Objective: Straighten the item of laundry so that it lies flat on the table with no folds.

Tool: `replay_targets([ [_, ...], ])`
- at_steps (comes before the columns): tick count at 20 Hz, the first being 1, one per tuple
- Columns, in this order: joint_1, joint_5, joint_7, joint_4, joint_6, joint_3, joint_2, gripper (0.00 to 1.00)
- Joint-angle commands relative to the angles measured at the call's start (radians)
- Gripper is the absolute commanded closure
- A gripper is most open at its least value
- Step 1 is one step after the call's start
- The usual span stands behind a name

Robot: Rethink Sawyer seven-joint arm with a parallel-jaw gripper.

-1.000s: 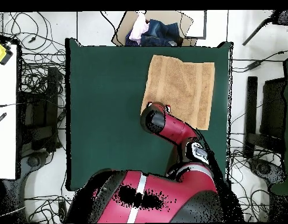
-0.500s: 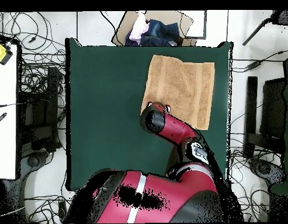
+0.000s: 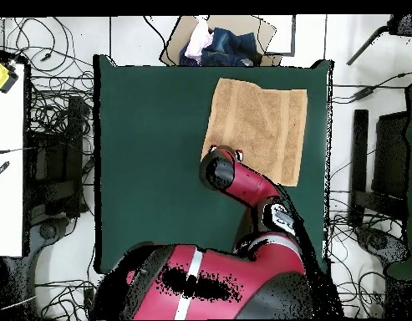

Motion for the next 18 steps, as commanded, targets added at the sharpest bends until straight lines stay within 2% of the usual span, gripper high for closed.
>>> replay_targets([
  [1,0.118,0.110,0.342,0.021,-0.043,0.086,0.067,0.00],
  [12,0.243,0.264,0.422,0.095,0.054,0.004,-0.033,0.00],
  [18,0.234,0.252,0.403,0.096,0.079,-0.010,-0.053,0.00],
])
